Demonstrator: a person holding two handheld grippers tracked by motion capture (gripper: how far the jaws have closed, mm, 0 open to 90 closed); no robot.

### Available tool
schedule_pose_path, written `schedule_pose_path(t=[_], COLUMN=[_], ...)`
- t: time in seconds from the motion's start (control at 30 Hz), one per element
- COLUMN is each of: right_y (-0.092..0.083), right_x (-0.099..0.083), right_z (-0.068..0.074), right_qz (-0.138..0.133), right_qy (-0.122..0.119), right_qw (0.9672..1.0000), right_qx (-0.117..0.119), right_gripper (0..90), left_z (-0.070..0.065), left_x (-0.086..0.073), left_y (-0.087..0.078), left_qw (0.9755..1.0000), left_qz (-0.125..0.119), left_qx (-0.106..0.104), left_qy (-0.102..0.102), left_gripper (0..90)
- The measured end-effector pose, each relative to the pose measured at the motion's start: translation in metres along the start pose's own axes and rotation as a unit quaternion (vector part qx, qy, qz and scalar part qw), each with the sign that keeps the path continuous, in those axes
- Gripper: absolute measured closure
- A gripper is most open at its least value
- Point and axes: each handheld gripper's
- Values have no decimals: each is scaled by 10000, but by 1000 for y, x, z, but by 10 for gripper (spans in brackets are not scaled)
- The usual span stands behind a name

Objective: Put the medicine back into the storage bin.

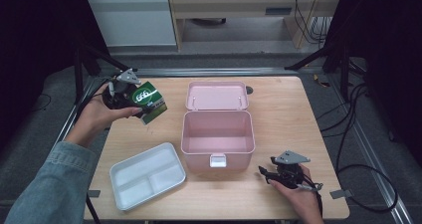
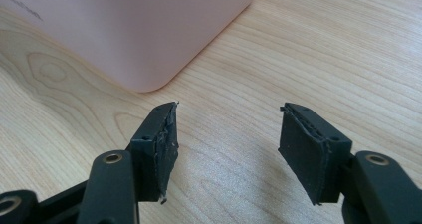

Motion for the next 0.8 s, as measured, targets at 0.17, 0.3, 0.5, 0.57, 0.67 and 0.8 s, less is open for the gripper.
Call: schedule_pose_path(t=[0.17, 0.3, 0.5, 0.57, 0.67, 0.8], right_y=[-1, 0, -2, -2, -3, -4], right_x=[0, 1, 2, 1, 1, 1], right_z=[0, 1, 1, 1, 1, 1], right_qz=[-18, -20, -45, -53, -62, -71], right_qy=[3, -42, -54, -33, -35, -32], right_qw=[10000, 10000, 10000, 10000, 10000, 10000], right_qx=[-15, -10, -30, -29, -36, -40], right_gripper=[404, 406, 408, 408, 408, 408], left_z=[-5, -19, -37, -43, -53, -65], left_x=[13, 32, 55, 62, 72, 84], left_y=[-5, -4, 0, 3, 8, 19], left_qw=[9998, 9990, 9967, 9957, 9942, 9915], left_qz=[-100, -133, -181, -196, -198, -189], left_qx=[-92, -206, -381, -456, -567, -738], left_qy=[117, 387, 687, 785, 896, 1055], left_gripper=[173, 173, 174, 175, 174, 175])
Point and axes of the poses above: each handheld gripper's, and its own axes: y roughly forward along the jaws, x roughly out of its top, z roughly to its left, and after that the axes turned 5 degrees about x, right-handed
